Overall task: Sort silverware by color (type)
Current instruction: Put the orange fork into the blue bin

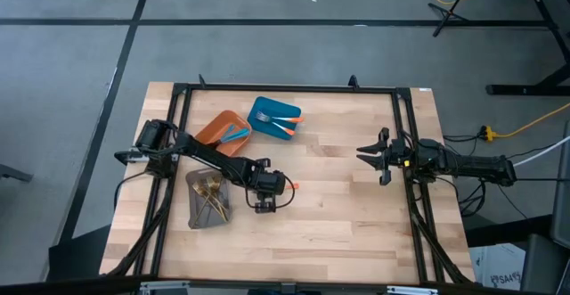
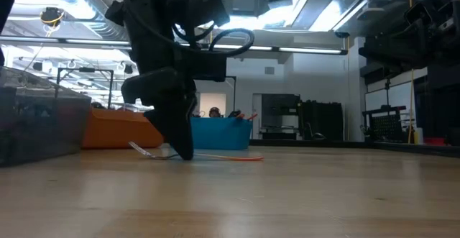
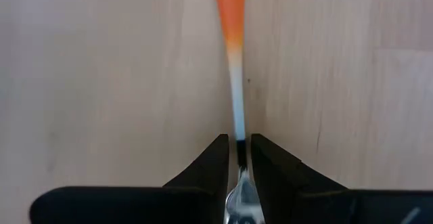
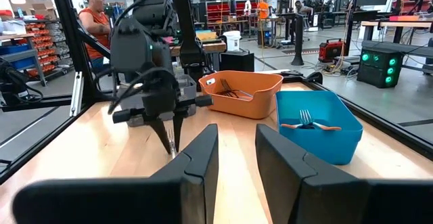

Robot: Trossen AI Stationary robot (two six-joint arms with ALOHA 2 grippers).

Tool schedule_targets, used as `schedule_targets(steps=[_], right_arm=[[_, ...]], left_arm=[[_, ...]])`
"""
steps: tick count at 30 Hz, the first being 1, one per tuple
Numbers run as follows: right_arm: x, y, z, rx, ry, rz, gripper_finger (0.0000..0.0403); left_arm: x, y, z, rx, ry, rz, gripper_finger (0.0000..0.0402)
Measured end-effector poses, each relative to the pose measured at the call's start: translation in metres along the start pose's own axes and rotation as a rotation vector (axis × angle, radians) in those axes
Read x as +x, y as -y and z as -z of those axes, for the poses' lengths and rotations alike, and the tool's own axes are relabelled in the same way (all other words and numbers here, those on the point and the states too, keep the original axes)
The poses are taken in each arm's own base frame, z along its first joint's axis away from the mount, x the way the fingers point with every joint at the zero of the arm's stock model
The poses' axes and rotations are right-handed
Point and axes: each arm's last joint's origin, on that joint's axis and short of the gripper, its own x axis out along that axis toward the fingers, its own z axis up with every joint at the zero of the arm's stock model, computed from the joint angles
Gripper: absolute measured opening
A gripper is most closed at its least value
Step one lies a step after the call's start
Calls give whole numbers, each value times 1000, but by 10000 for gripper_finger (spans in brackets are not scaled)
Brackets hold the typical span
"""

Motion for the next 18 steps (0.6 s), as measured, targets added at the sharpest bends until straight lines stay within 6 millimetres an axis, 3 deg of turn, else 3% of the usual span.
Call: schedule_targets(steps=[9, 18], right_arm=[[0, 0, 0, 0, 0, 0, 92], [0, 0, 0, 0, 0, 0, 92]], left_arm=[[13, 2, 3, 9, -38, -8, 56], [14, 2, 3, 10, -34, -17, 8]])
